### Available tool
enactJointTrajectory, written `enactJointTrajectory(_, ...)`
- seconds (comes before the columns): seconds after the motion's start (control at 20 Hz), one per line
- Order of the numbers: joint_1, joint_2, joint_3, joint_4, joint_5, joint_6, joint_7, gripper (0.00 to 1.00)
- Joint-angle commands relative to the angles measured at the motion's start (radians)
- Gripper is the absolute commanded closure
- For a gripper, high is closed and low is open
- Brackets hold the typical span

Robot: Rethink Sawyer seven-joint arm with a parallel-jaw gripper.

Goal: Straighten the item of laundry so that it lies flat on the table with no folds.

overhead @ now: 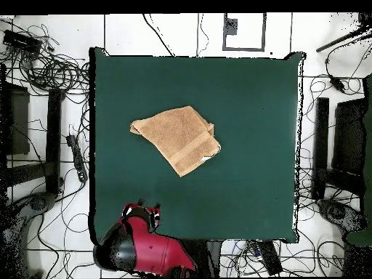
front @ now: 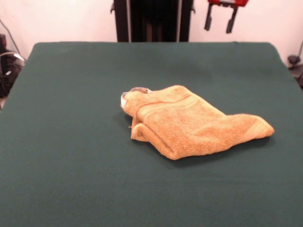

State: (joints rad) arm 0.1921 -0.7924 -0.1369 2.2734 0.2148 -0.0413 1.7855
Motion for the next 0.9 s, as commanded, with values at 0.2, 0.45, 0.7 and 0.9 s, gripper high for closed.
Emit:
enactJointTrajectory(0.2,-0.136,0.022,0.235,-0.073,-0.122,0.073,0.063,0.00)
enactJointTrajectory(0.45,-0.186,0.049,0.260,-0.125,-0.161,0.110,0.048,0.00)
enactJointTrajectory(0.7,-0.217,0.070,0.264,-0.206,-0.182,0.179,0.023,0.00)
enactJointTrajectory(0.9,-0.228,0.082,0.258,-0.246,-0.207,0.212,0.018,0.00)
